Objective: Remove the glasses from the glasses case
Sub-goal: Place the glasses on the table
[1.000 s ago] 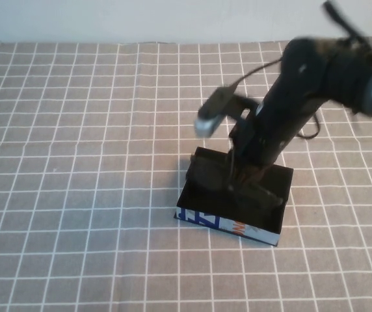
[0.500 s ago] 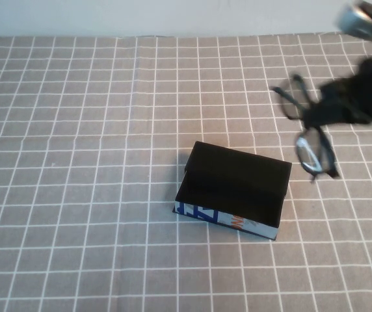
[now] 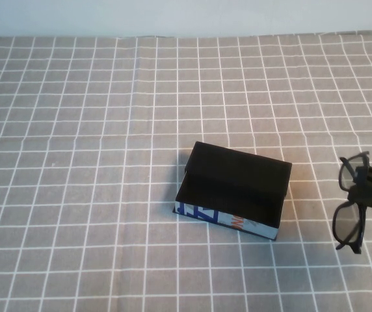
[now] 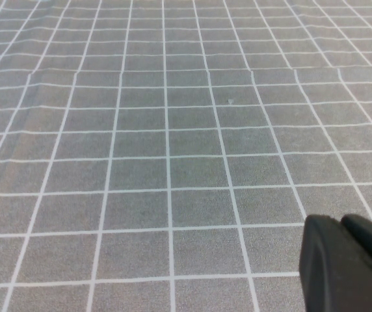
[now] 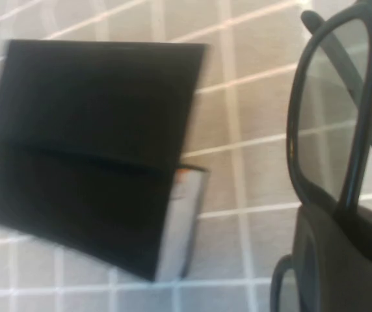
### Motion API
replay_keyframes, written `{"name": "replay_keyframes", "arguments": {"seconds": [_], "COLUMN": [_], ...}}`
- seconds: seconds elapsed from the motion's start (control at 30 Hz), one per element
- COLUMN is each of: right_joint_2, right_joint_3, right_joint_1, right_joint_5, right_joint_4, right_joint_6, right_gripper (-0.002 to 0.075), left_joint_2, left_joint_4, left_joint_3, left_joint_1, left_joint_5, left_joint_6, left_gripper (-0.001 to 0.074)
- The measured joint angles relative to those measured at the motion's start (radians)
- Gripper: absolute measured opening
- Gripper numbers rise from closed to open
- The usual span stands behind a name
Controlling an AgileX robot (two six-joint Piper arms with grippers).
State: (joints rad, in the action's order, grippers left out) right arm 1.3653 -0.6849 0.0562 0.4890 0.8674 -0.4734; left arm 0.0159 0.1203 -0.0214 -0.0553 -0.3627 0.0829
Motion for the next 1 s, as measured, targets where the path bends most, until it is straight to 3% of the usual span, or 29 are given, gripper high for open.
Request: {"name": "replay_keyframes", "arguments": {"seconds": [0.37, 0.57, 0.77, 0.9, 1.0], "right_joint_2": [0.103, 0.107, 0.107, 0.080, 0.016], "right_joint_3": [0.015, 0.015, -0.046, -0.122, -0.192], "right_joint_1": [0.000, 0.000, 0.000, 0.000, 0.000], "right_joint_5": [-0.072, -0.068, 0.011, 0.095, 0.163], "right_joint_4": [0.097, 0.100, 0.075, 0.022, -0.049], "right_joint_6": [-0.128, -0.139, -0.139, -0.139, -0.135], "right_gripper": [0.0015, 0.0096, 0.0120, 0.0104, 0.0032], "left_joint_2": [0.000, 0.000, 0.000, 0.000, 0.000], "left_joint_4": [0.000, 0.000, 0.000, 0.000, 0.000], "left_joint_3": [0.000, 0.000, 0.000, 0.000, 0.000], "left_joint_1": [0.000, 0.000, 0.000, 0.000, 0.000], "left_joint_5": [0.000, 0.000, 0.000, 0.000, 0.000], "left_joint_6": [0.000, 0.000, 0.000, 0.000, 0.000], "left_gripper": [-0.0005, -0.0005, -0.0005, -0.0005, -0.0005]}}
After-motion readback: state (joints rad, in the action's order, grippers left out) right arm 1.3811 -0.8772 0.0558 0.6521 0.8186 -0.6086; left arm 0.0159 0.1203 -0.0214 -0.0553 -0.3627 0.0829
